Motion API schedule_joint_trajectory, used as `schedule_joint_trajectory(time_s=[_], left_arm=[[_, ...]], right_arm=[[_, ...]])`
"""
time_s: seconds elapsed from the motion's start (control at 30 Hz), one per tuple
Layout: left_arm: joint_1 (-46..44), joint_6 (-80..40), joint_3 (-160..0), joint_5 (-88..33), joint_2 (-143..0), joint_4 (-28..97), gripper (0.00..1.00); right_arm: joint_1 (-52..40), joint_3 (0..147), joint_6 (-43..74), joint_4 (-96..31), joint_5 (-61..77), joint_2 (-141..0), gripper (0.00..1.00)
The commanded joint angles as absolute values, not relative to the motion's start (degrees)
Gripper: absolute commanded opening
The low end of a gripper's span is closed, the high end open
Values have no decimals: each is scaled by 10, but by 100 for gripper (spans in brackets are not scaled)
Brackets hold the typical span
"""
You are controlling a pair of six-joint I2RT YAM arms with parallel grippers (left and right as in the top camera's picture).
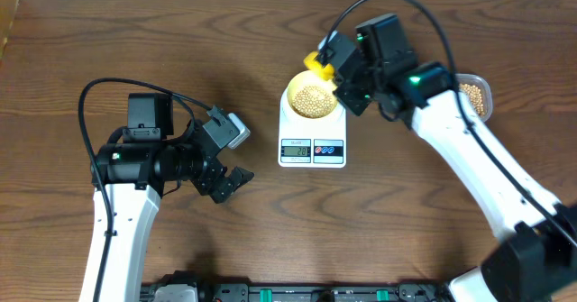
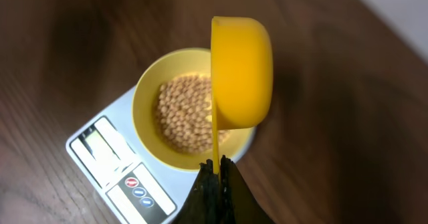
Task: Scoop item into bowl and weigh 50g on scale
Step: 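Carry the empty scoop right back over the soybean tub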
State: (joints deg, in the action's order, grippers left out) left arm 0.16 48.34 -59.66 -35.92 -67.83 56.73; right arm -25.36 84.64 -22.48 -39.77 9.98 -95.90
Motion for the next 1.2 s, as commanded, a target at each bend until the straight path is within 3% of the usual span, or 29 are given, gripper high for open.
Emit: schedule_joint_trajectory(time_s=[0.0,0.53,1.17], left_arm=[[4,493,-610,-369,-681,569,98],[4,493,-610,-369,-681,569,98],[4,493,-610,-369,-681,569,98]], right_arm=[[-217,861,-193,-402,89,-921,1],[44,848,-148,-547,69,-922,1],[-40,827,-75,-568,-190,-1003,1]])
